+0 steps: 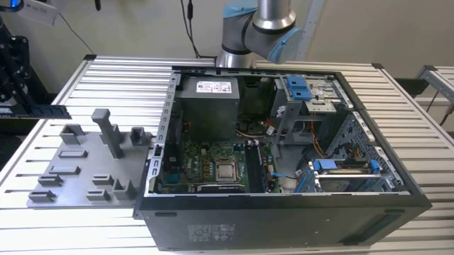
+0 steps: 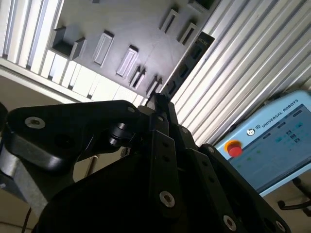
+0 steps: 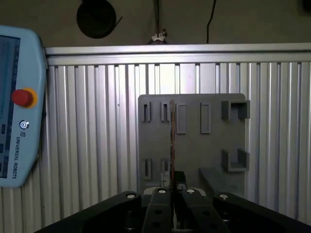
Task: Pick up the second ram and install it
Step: 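Pick up the second ram and move it above second insertion slot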
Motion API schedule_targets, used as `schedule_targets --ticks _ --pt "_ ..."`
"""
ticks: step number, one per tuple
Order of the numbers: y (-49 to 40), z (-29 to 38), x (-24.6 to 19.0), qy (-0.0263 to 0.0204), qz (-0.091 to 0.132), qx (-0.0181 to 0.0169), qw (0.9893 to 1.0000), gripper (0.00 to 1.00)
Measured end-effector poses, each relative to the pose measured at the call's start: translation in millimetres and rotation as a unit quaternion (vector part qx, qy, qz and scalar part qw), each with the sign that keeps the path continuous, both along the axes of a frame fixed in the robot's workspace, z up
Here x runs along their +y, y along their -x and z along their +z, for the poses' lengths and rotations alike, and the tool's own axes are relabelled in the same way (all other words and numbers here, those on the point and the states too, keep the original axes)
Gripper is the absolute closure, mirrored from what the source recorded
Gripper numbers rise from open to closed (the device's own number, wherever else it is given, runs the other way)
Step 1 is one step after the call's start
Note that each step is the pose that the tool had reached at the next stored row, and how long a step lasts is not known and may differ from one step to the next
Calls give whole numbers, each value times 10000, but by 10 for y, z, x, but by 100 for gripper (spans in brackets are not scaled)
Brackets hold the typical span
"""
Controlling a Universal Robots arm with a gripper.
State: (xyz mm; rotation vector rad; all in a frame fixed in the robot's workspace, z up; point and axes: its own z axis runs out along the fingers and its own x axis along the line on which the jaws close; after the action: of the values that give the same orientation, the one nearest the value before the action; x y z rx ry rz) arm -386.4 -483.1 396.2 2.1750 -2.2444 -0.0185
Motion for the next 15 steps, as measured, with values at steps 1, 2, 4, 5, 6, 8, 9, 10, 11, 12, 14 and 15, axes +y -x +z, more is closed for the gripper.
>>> schedule_targets --ticks 1,2,4,5,6,8,9,10,11,12,14,15 --pt "0 13 0 0 0 0 10000 86" --pt "0 25 0 0 0 0 10000 86" --pt "0 51 0 0 0 0 10000 86" --pt "0 63 0 0 0 0 10000 86" --pt "0 68 0 -1 0 -1 10000 86" --pt "0 68 0 -1 0 -1 10000 86" --pt "0 68 0 -1 0 -2 10000 86" --pt "0 70 0 -1 0 -1 10000 86" --pt "0 71 0 0 0 0 10000 86" --pt "0 70 0 -1 0 -1 10000 86" --pt "0 72 0 0 0 0 10000 86" --pt "0 72 0 0 0 0 10000 86"
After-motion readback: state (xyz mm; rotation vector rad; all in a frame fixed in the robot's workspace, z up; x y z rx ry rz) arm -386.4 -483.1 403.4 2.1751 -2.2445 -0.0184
